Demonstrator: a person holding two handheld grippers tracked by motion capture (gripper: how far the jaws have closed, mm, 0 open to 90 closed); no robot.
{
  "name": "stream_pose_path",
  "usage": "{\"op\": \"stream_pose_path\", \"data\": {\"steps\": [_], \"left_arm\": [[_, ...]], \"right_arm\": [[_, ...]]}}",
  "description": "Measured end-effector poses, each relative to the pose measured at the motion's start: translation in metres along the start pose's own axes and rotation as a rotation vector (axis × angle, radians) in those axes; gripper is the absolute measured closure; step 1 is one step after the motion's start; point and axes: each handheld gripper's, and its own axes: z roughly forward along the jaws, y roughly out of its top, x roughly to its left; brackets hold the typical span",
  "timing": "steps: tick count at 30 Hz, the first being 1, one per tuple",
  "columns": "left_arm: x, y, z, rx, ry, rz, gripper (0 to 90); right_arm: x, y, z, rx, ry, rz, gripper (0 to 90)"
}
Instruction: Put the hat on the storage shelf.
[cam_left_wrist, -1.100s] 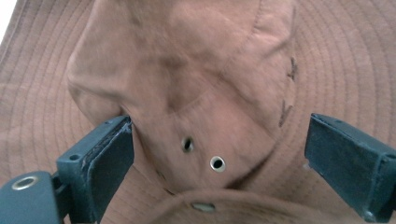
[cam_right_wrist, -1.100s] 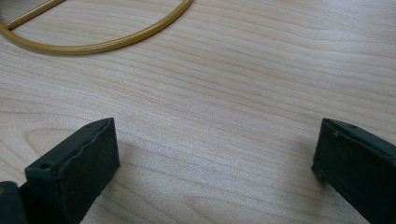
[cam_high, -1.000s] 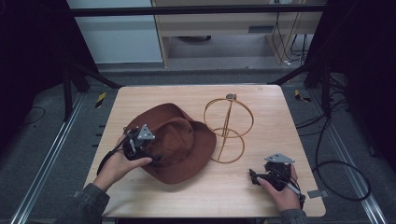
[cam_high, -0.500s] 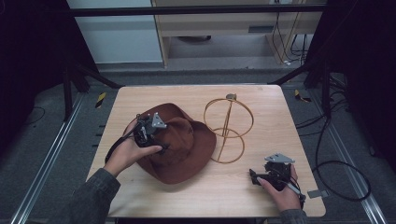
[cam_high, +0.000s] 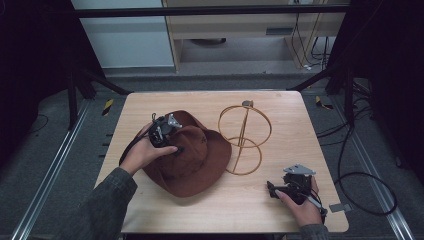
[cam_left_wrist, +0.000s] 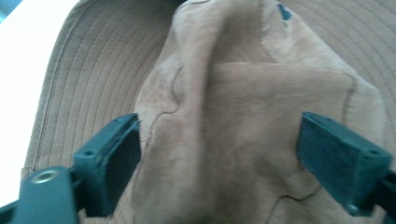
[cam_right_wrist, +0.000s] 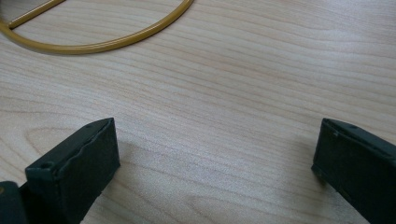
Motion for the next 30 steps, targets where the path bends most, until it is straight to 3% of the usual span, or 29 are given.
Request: {"op": "stream_pose_path", "data": {"steps": [4,9,10,11,13,18,23,30], "left_arm": [[0.007,-0.002,0.004,-0.006,-0.038,-0.042,28.8],[0.011,-0.003,0.006,0.010,-0.091,-0.048,47.4],[0.012,-0.003,0.007,0.016,-0.095,-0.047,50.3],[0.013,-0.003,0.007,0.020,-0.100,-0.045,59.8],[0.015,-0.004,0.009,0.029,-0.112,-0.048,62.6],[0.017,-0.004,0.006,0.038,-0.137,-0.056,84.9],[0.018,-0.004,-0.003,0.044,-0.143,-0.054,88.6],[0.020,-0.007,-0.026,0.003,-0.121,-0.050,88.7]], "right_arm": [[0.000,0.000,0.000,0.000,0.000,0.000,0.5],[0.000,0.000,0.000,0.000,0.000,0.000,0.5],[0.000,0.000,0.000,0.000,0.000,-0.001,0.5],[0.000,0.000,0.000,0.000,0.000,-0.001,0.5],[0.000,0.000,0.000,0.000,-0.001,0.000,0.5],[0.000,0.000,0.000,0.000,0.000,0.000,0.5],[0.000,0.000,0.000,0.000,0.000,0.000,0.5],[0.000,0.000,0.000,0.000,0.000,0.000,0.5]]}}
